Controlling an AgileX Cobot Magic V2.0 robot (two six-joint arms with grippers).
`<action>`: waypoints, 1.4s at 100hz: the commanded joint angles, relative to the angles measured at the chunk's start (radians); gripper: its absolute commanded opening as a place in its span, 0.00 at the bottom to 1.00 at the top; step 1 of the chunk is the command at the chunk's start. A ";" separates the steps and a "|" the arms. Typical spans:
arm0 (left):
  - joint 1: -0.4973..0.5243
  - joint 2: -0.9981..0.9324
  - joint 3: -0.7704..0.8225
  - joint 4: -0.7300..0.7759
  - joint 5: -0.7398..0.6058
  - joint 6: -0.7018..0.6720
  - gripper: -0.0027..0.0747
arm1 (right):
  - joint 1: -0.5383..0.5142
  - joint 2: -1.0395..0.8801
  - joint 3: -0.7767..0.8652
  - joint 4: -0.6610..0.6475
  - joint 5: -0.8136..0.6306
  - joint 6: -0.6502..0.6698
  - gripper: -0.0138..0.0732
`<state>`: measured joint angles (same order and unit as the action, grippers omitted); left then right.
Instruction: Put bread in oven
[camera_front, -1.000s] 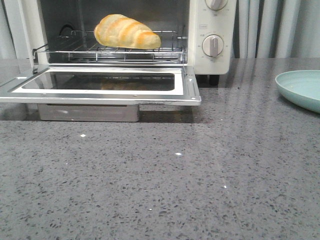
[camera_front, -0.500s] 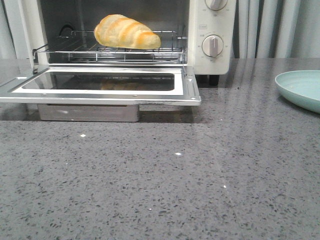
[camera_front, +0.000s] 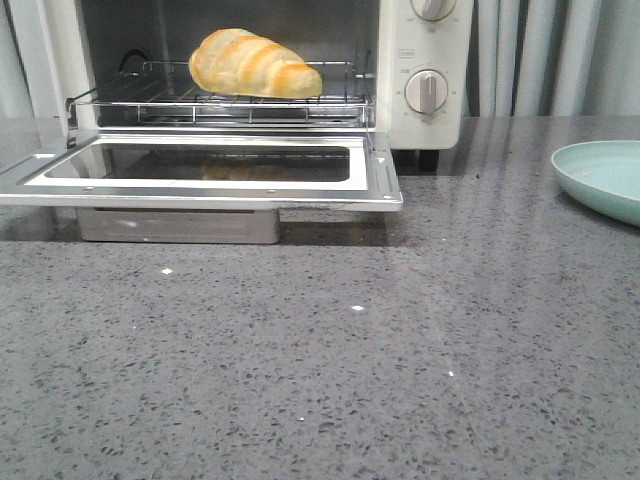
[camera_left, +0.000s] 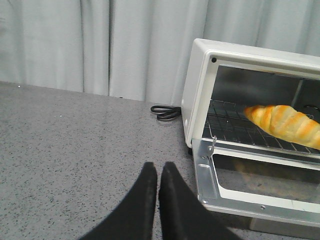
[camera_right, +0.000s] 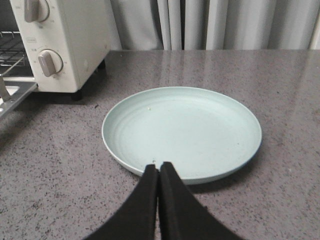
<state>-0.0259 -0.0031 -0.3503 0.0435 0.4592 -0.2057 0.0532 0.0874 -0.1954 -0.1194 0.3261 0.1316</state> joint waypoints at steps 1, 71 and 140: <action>0.004 -0.023 -0.026 -0.007 -0.076 -0.001 0.01 | -0.007 -0.022 0.017 -0.006 -0.136 -0.006 0.11; 0.004 -0.023 -0.026 -0.007 -0.076 -0.001 0.01 | -0.123 -0.100 0.209 0.011 -0.244 -0.019 0.11; 0.004 -0.023 -0.026 -0.007 -0.076 -0.001 0.01 | -0.190 -0.115 0.231 0.138 -0.280 -0.174 0.11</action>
<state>-0.0259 -0.0031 -0.3503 0.0435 0.4576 -0.2057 -0.1557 -0.0076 0.0092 0.0262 0.1292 -0.0260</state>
